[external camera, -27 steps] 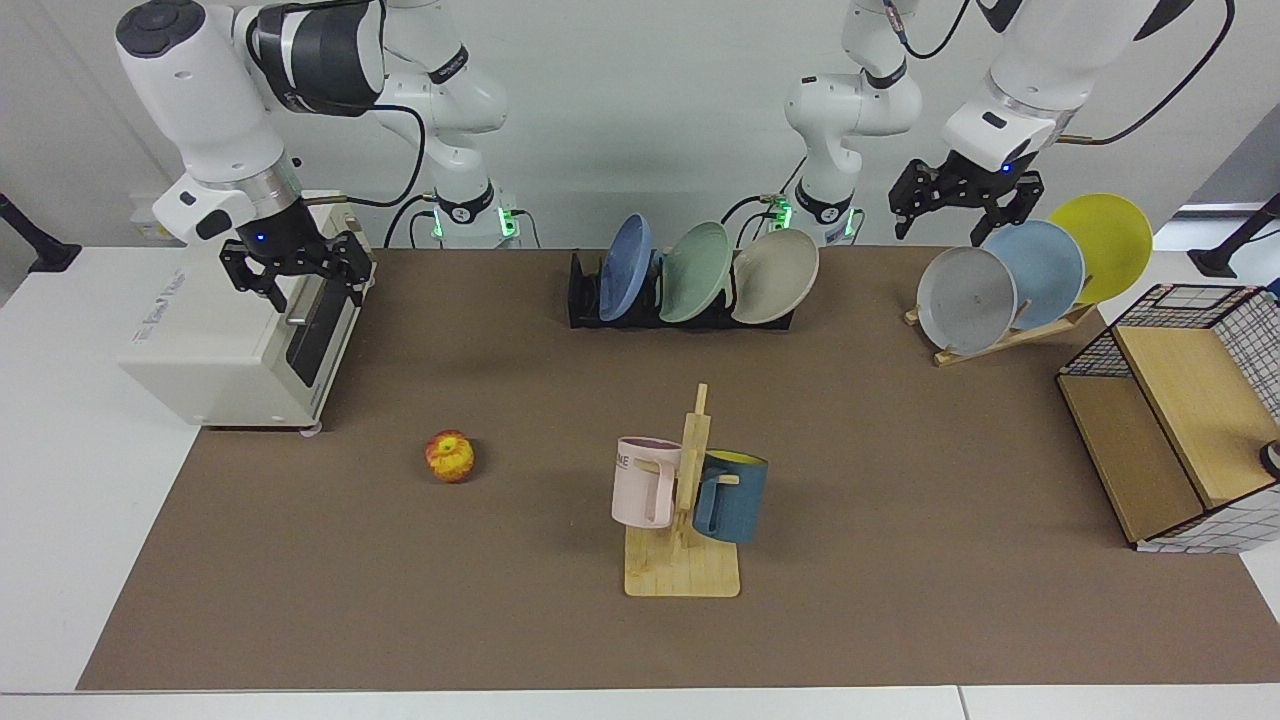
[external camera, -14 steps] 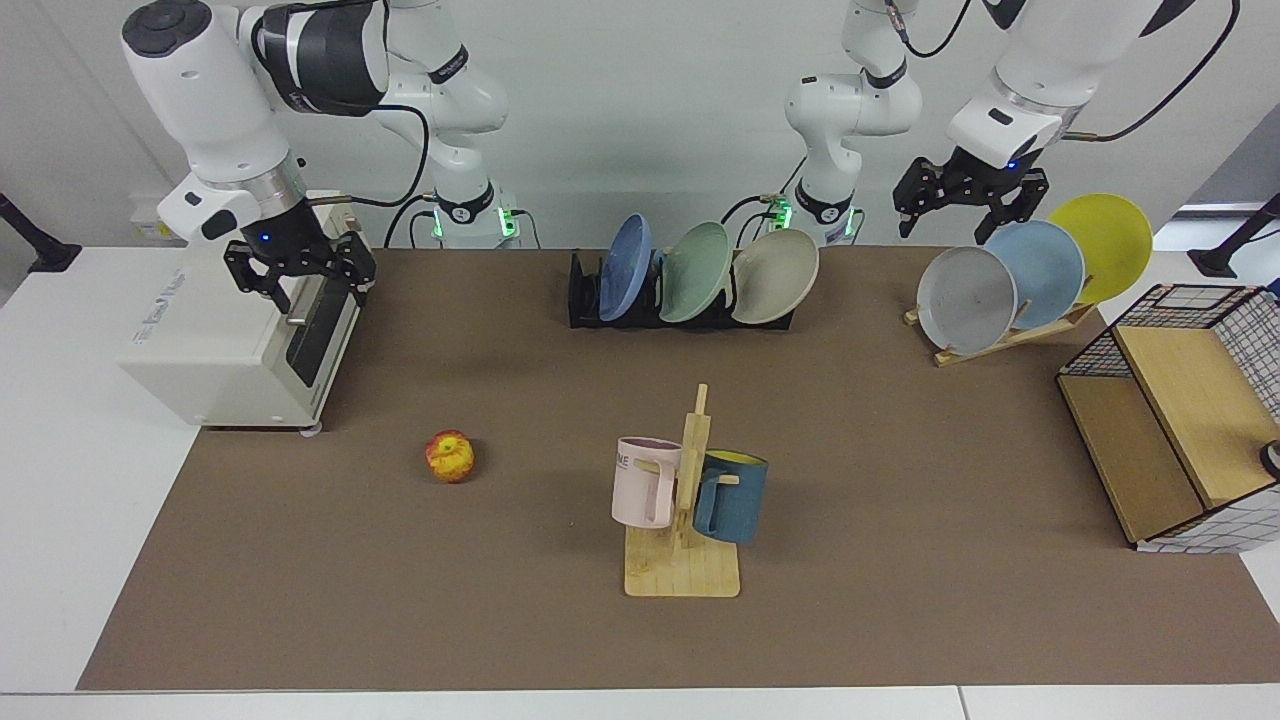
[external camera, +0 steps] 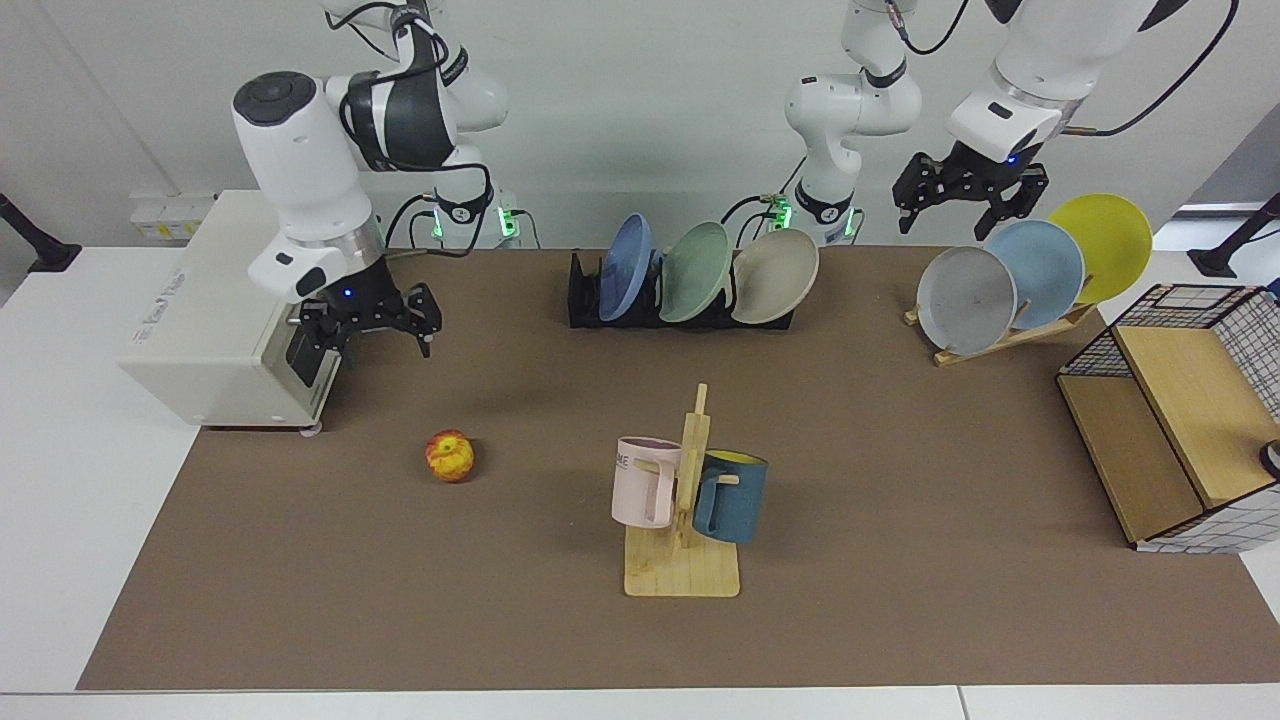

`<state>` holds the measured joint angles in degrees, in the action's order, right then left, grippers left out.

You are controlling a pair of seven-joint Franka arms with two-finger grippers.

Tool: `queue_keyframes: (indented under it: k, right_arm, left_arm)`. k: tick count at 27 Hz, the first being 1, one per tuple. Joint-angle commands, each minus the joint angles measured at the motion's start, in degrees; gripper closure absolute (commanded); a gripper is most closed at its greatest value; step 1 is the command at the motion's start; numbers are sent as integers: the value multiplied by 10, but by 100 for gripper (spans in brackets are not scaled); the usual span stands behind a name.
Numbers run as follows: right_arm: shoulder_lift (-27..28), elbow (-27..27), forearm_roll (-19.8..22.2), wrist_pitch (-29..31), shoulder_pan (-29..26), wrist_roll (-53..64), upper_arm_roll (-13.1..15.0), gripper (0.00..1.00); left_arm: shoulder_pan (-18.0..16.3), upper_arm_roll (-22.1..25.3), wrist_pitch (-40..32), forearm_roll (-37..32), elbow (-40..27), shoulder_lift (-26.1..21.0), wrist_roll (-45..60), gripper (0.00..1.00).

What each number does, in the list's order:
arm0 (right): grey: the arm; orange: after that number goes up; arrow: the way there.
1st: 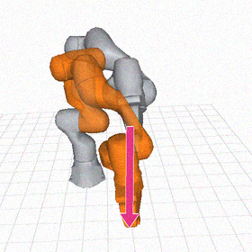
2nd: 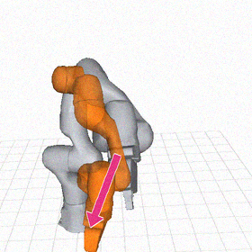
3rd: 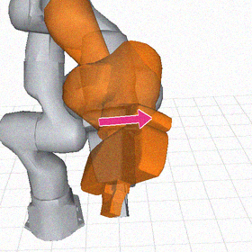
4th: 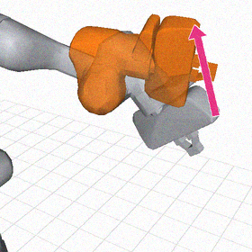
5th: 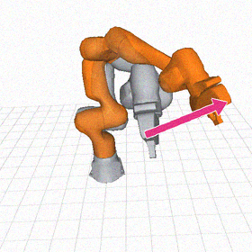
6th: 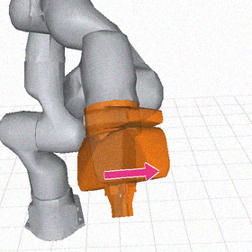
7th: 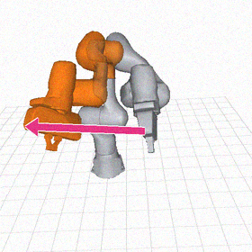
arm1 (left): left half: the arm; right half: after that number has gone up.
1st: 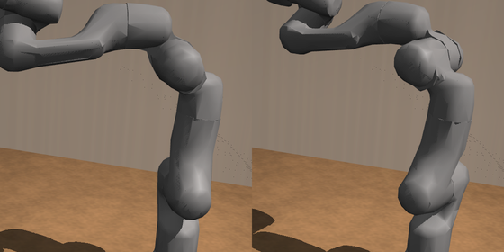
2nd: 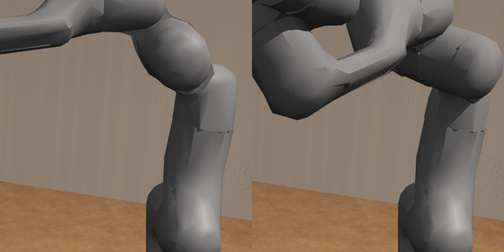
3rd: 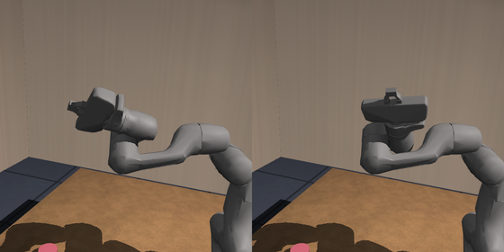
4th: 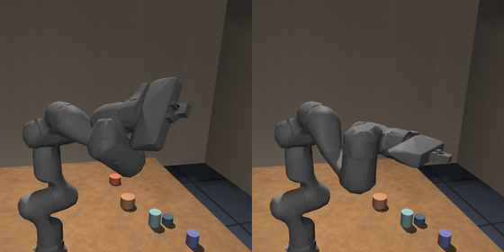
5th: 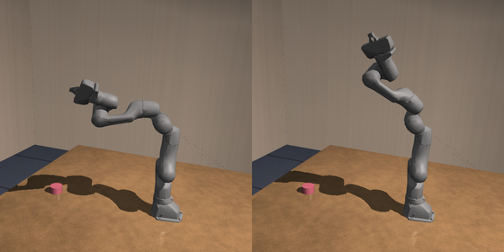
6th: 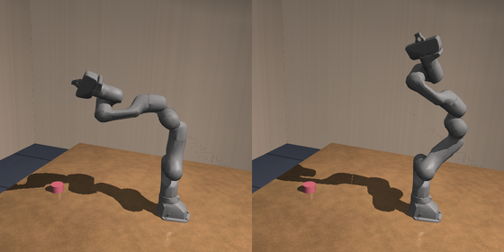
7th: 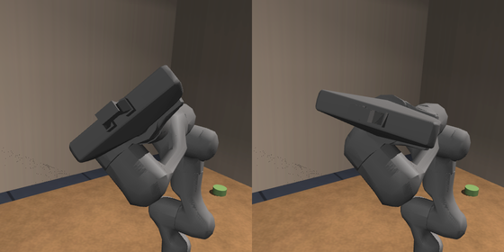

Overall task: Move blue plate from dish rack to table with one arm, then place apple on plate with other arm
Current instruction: 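Reach the right gripper to the red apple and grasp it, then lift the apple with the right gripper while the left gripper reaches the blue plate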

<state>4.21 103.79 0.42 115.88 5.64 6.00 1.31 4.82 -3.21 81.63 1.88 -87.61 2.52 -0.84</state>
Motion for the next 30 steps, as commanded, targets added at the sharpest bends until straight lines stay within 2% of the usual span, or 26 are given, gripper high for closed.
queue_keyframes:
  k: [1, 5, 14, 21, 26, 30]
  right_arm:
    - [59, -4, -3, 72, 15, -20, 1, 0]
    - [103, -3, -2, 115, 16, -21, 0, 0]
    - [186, 2, -3, 207, 19, -21, 0, 0]
    - [195, 13, -3, 211, 18, -17, -1, 0]
    - [193, 30, -3, 211, 17, -16, -1, 0]
    - [190, 39, -3, 208, 18, -16, -1, 0]
  left_arm:
    - [-5, -22, 14, 11, -40, 28, 3, 0]
    - [-5, -44, 23, 38, -56, 42, 15, 1]
    - [-6, -89, 75, 94, -141, 85, 37, 1]
    - [-6, -132, 103, 148, -169, 89, 72, 1]
    - [-7, -195, 188, 179, -225, 88, 98, 1]
    - [-7, -225, 233, 216, -266, 95, 113, 1]
